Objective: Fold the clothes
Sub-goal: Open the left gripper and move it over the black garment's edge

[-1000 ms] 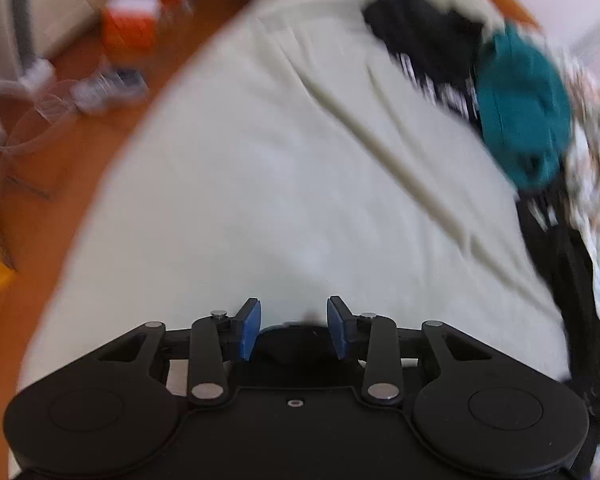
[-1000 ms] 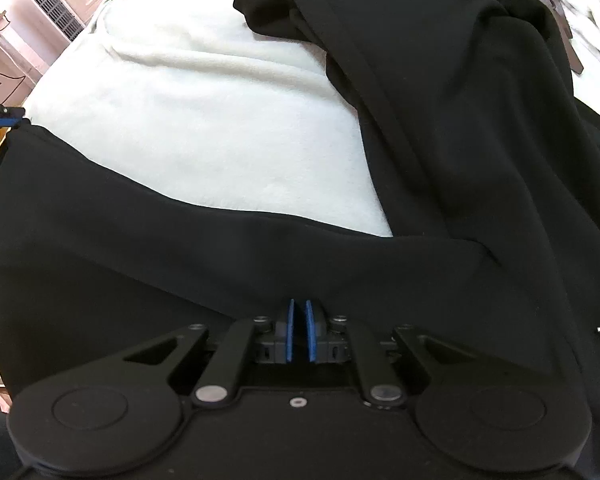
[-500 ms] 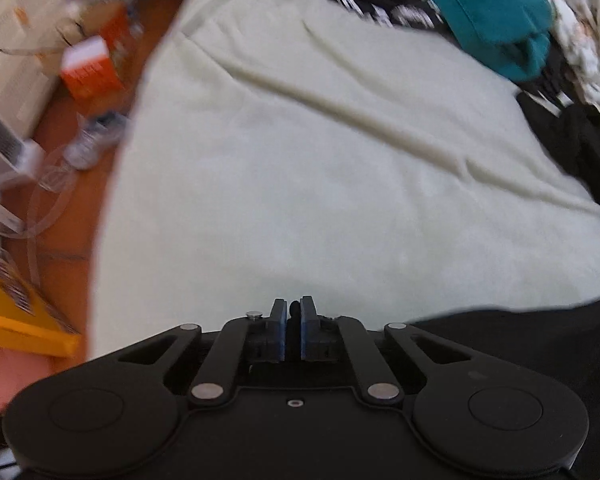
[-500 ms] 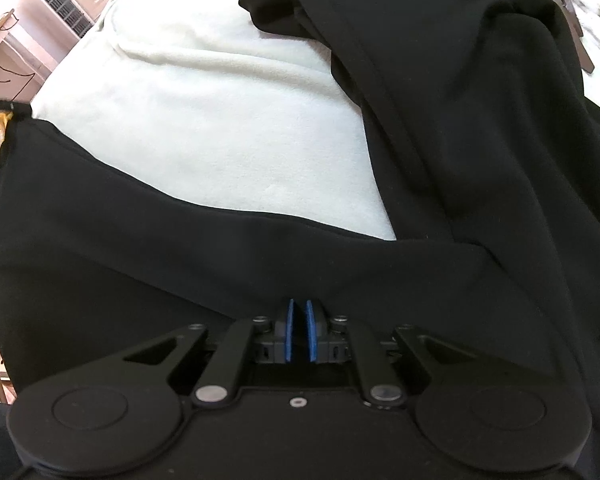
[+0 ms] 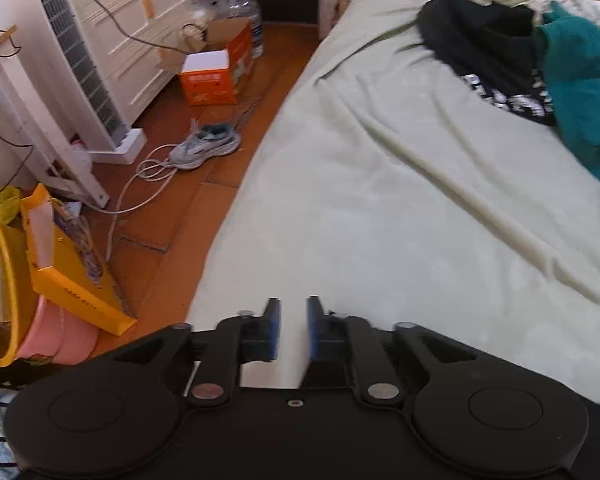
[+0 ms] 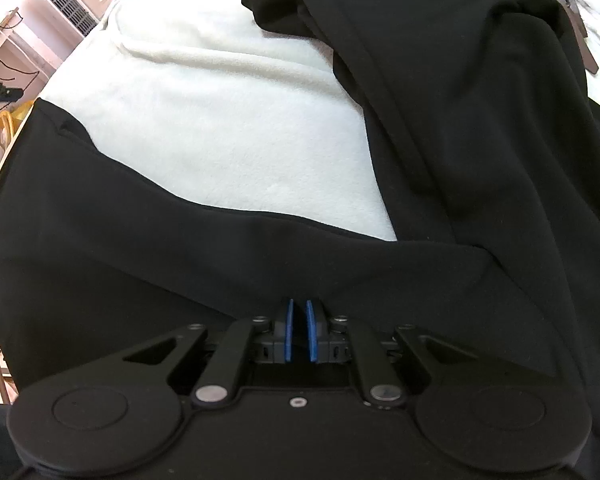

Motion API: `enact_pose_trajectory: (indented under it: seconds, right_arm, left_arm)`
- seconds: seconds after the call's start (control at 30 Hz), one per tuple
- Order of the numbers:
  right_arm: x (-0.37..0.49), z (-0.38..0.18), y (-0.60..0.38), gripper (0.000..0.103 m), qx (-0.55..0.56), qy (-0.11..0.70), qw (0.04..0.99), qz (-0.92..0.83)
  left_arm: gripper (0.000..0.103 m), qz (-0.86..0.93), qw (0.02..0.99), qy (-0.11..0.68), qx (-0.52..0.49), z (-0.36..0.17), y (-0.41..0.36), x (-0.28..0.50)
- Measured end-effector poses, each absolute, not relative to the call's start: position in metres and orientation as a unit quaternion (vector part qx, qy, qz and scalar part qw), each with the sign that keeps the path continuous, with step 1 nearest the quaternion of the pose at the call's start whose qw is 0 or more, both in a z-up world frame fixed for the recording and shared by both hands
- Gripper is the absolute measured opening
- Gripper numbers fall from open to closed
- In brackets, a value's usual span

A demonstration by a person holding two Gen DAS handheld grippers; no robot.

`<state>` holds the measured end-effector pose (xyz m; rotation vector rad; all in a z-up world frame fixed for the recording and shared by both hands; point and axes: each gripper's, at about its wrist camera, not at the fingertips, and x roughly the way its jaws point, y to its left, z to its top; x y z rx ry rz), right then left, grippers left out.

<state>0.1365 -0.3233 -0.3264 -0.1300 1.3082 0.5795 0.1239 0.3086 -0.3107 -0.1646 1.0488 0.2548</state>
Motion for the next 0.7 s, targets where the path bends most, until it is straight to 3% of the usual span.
enact_pose_trajectory:
  seconds: [0.07, 0.13, 0.2, 0.23, 0.37, 0.4, 0.43, 0.47, 0.7]
  right_arm:
    - [0.133, -0.326, -0.325, 0.008, -0.058, 0.592, 0.761, 0.26]
    - [0.126, -0.32, -0.328, 0.017, -0.059, 0.566, 0.785, 0.244]
    - [0.117, -0.314, -0.337, 0.057, -0.048, 0.537, 0.811, 0.228]
    - [0.112, -0.312, -0.342, 0.06, -0.04, 0.524, 0.822, 0.221]
    - [0.099, -0.313, -0.351, 0.06, -0.049, 0.519, 0.832, 0.188]
    - [0.096, -0.314, -0.353, 0.059, -0.058, 0.521, 0.833, 0.178]
    - [0.094, -0.312, -0.355, 0.059, -0.06, 0.521, 0.834, 0.172]
    - [0.092, -0.311, -0.358, 0.057, -0.062, 0.52, 0.836, 0.164]
    - [0.079, -0.308, -0.399, 0.052, -0.031, 0.523, 0.849, 0.07]
  left_arm:
    - [0.053, 0.104, 0.854, 0.502, -0.089, -0.315, 0.309, 0.112]
    - [0.055, 0.093, 0.843, 0.52, -0.101, -0.324, 0.309, 0.103]
    - [0.056, 0.081, 0.819, 0.557, -0.11, -0.343, 0.306, 0.093]
    - [0.056, 0.084, 0.812, 0.567, -0.105, -0.351, 0.303, 0.091]
    - [0.052, 0.093, 0.816, 0.562, -0.1, -0.363, 0.296, 0.082]
    - [0.046, 0.095, 0.817, 0.561, -0.091, -0.363, 0.293, 0.081]
    - [0.025, 0.096, 0.817, 0.562, -0.085, -0.362, 0.292, 0.081]
    - [0.014, 0.098, 0.816, 0.565, -0.071, -0.362, 0.29, 0.081]
    - [0.009, 0.138, 0.823, 0.549, -0.055, -0.34, 0.294, 0.073]
